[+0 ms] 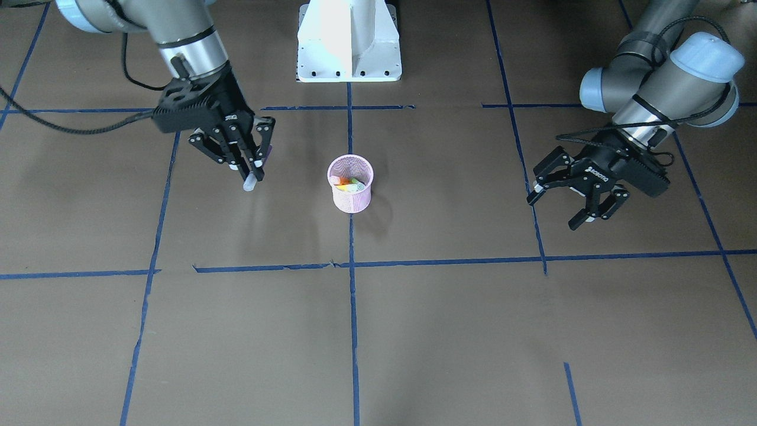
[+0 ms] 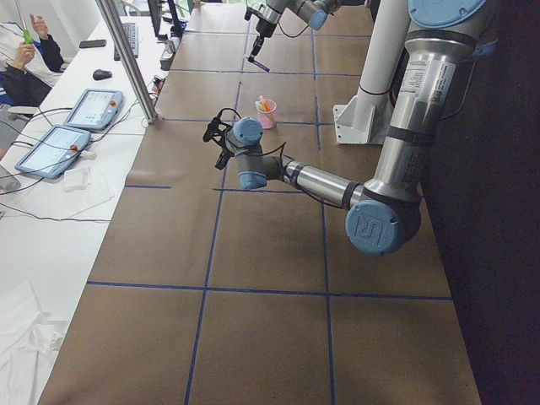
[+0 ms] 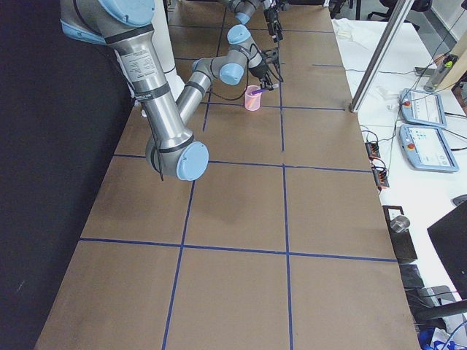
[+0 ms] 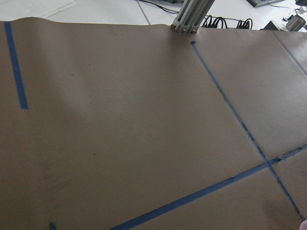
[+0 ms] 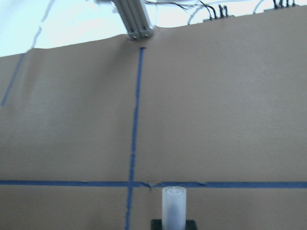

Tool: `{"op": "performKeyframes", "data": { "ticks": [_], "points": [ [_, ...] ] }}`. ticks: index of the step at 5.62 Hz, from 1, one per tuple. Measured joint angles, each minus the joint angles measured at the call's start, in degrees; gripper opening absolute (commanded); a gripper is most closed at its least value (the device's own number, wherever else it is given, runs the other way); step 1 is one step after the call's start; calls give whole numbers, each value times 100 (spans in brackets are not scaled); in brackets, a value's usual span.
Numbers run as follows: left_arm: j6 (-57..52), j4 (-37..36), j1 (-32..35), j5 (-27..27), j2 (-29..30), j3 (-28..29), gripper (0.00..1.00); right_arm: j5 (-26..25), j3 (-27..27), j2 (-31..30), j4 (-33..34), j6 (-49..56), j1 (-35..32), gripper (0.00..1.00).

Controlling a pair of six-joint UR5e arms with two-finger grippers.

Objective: Collect pens into pen holder
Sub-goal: 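Lift the purple marker with the right gripper toward the pink cup, then lower the purple marker into the pink cup with the right gripper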

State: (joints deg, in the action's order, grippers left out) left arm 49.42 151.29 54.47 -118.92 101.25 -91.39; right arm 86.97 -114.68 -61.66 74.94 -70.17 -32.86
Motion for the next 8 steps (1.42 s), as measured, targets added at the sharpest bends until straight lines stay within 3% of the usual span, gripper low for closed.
{"op": "performKeyframes", "data": {
  "ticks": [1,2,4,5,8],
  "points": [
    [-266,-9,85,-10,-115,57,100,-981,61,31,-777,157,588,0],
    [-425,-14,173,-18,-199,116,100,-1736,129,52,-1149,457,1022,0],
    [-507,-9,273,-118,-313,157,100,-2907,438,93,-1300,873,1562,0],
    [-514,3,293,-159,-378,160,100,-3304,746,180,-1311,962,1673,0],
    [-521,2,301,-173,-479,165,100,-3490,1436,239,-1953,1050,1768,0]
  ]
}}
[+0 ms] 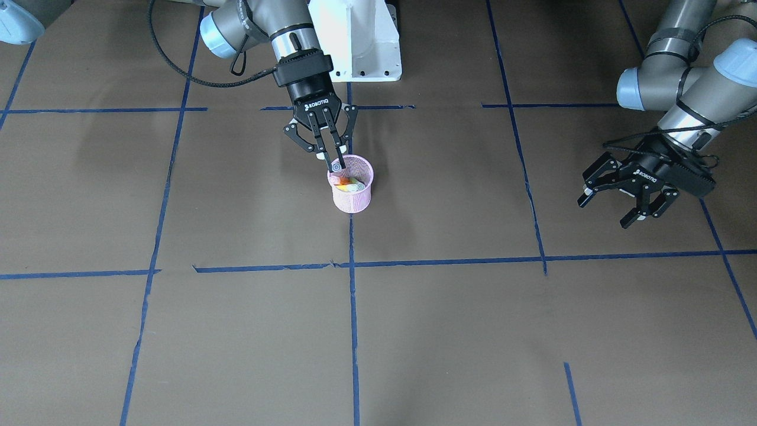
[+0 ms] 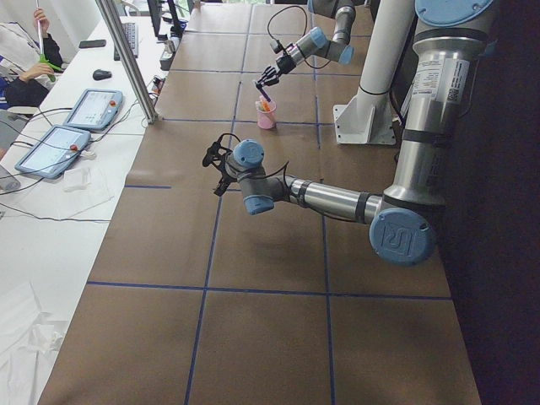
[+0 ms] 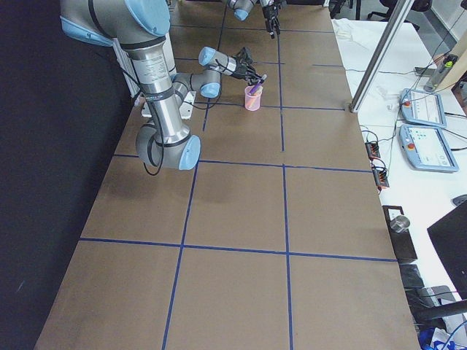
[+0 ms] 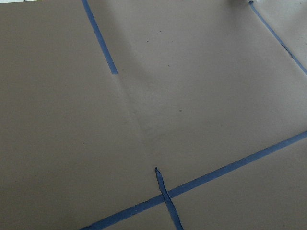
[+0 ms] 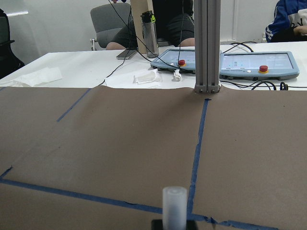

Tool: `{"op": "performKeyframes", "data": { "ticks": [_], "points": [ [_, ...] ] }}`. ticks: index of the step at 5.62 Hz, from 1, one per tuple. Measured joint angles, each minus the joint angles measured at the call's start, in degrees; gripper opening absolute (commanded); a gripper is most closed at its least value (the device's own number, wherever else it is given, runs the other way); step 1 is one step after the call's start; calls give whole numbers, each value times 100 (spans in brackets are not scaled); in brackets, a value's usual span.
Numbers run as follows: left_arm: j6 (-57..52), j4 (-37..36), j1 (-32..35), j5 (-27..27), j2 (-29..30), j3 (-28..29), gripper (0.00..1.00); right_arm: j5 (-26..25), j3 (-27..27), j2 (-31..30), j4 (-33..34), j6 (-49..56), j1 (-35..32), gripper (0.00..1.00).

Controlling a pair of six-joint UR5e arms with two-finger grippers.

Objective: Collect pens into pen holder
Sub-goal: 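Lower the purple marker into the pink cup with the right gripper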

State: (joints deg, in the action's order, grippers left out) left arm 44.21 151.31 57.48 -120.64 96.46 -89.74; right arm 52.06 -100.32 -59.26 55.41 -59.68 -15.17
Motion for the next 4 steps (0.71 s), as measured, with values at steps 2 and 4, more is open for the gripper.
{"op": "performKeyframes", "data": {
  "ticks": [2,4],
  "points": [
    [0,2,-1,-1,-4,1,100,-13,146,10,-159,3,113,99],
    [0,4,-7,-3,-4,1,100,-153,123,76,-173,-20,223,100]
  ]
}}
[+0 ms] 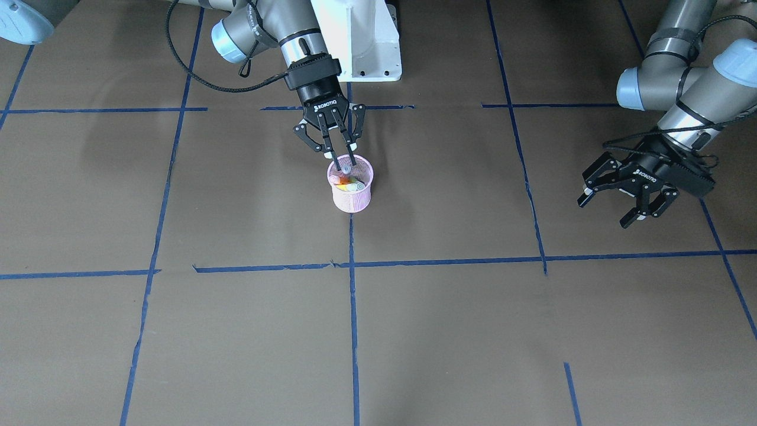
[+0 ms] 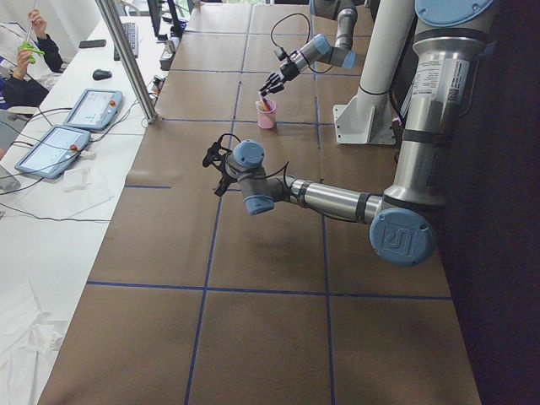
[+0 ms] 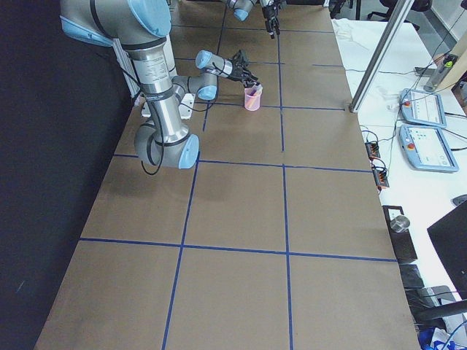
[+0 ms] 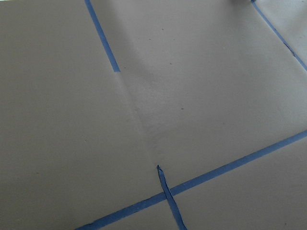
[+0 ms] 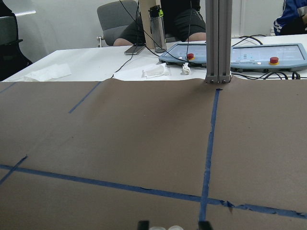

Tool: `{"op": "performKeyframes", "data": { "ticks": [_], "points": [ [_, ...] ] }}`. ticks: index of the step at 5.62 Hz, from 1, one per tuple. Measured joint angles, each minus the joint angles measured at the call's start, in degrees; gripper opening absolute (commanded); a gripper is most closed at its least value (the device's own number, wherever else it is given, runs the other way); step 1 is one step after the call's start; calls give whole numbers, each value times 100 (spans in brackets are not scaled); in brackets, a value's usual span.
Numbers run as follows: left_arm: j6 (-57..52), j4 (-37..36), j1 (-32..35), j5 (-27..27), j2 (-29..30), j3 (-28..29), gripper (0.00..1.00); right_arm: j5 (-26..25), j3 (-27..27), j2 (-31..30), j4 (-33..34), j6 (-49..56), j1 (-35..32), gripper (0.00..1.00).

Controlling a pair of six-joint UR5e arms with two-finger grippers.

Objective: Collect pens into pen holder
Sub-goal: 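Lower the purple marker into the pink cup with the right gripper, then open the right gripper and withdraw it away from the cup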

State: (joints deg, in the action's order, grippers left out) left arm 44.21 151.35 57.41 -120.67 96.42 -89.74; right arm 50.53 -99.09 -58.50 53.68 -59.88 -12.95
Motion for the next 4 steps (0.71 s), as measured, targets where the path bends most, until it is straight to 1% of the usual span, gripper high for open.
{"op": "performKeyframes", "data": {
  "ticks": [1,2,3,4],
  "points": [
    [0,-3,1,3,2,0,100,24,-119,10,1,16,15,100],
    [0,-10,5,4,13,0,100,268,-380,-28,20,74,-15,100],
    [0,-18,33,1,16,0,100,671,-719,-178,32,229,-123,100],
    [0,-64,112,-61,12,10,100,1078,-1063,-478,31,396,-290,100]
  ]
}}
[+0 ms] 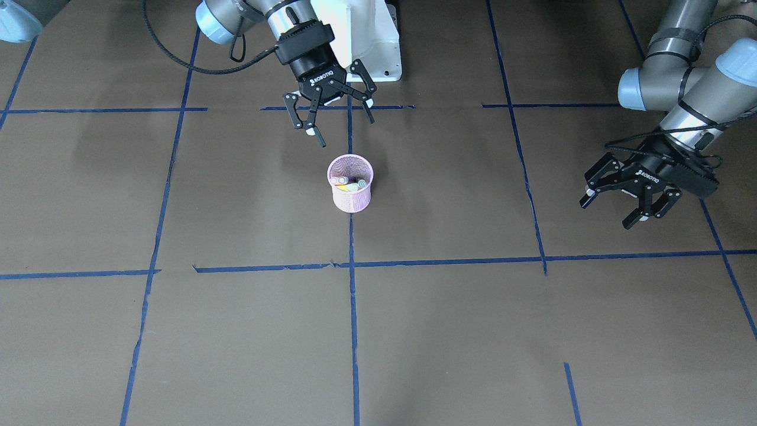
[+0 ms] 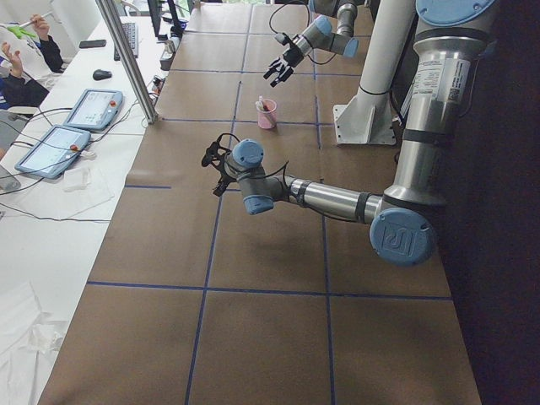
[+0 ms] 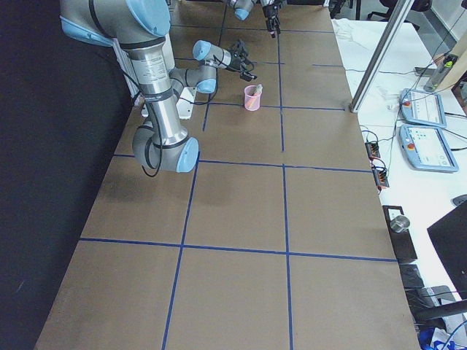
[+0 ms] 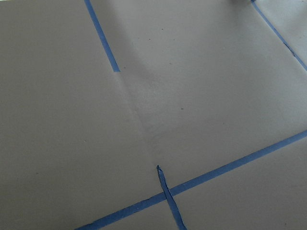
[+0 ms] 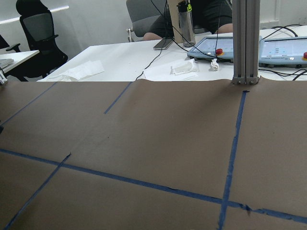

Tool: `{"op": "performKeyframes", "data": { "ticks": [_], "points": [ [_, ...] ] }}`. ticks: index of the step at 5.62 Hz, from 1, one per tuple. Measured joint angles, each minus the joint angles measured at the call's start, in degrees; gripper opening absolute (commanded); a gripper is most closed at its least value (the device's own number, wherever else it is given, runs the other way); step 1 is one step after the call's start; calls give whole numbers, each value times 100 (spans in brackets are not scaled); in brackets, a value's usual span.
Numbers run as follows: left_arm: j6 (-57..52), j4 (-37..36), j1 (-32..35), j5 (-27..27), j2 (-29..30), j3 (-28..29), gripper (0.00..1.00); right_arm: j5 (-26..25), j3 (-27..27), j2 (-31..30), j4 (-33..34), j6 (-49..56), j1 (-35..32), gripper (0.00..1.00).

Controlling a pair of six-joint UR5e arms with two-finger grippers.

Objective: Collect pens into pen holder
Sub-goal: 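Open the right gripper and withdraw it away from the cup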

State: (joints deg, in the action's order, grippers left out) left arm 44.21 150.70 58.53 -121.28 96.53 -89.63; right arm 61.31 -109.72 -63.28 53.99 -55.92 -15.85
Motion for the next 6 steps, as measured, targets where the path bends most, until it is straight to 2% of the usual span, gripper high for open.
{"op": "performKeyframes", "data": {
  "ticks": [1,3,4,6],
  "points": [
    [-75,-163,185,-237,0,14,100,568,-295,-387,1,84,-305,100],
    [-1203,-1148,850,-854,11,15,100,2678,-521,-1259,353,312,-1632,100],
    [-1770,-1715,1161,-1040,11,10,100,3686,-533,-1668,928,832,-2410,100],
    [-2601,-2961,1721,-1204,-1,24,100,5139,-421,-2054,2766,2898,-3964,100]
  ]
}}
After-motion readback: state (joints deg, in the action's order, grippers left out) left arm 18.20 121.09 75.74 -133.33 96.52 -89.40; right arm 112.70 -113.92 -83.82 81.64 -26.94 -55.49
